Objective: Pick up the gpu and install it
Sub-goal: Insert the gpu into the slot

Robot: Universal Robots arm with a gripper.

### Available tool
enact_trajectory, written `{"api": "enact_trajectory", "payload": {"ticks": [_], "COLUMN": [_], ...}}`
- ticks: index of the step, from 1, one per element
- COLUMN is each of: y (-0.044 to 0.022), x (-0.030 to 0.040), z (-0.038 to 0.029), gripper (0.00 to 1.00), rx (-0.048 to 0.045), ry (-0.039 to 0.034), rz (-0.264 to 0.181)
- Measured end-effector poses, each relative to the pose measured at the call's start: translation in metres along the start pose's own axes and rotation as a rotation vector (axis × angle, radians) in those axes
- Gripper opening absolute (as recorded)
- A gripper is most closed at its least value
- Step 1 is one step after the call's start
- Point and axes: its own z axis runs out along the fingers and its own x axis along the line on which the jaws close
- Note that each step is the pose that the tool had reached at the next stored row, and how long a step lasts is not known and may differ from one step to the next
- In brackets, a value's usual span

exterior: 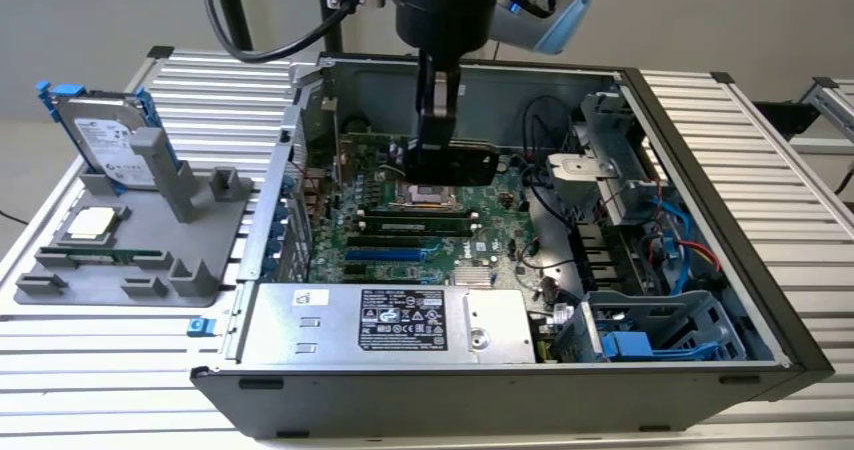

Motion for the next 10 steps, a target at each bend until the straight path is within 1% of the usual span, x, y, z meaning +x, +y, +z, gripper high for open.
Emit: {"api": "enact_trajectory", "payload": {"ticks": [2, 10], "y": [0.0000, 0.0000], "x": [0.0000, 0.0000], "z": [0.0009, 0.0011], "gripper": [0.00, 0.00], "rx": [0.0000, 0.0001], "ry": [0.0008, 0.0015], "rz": [0.000, 0.000]}}
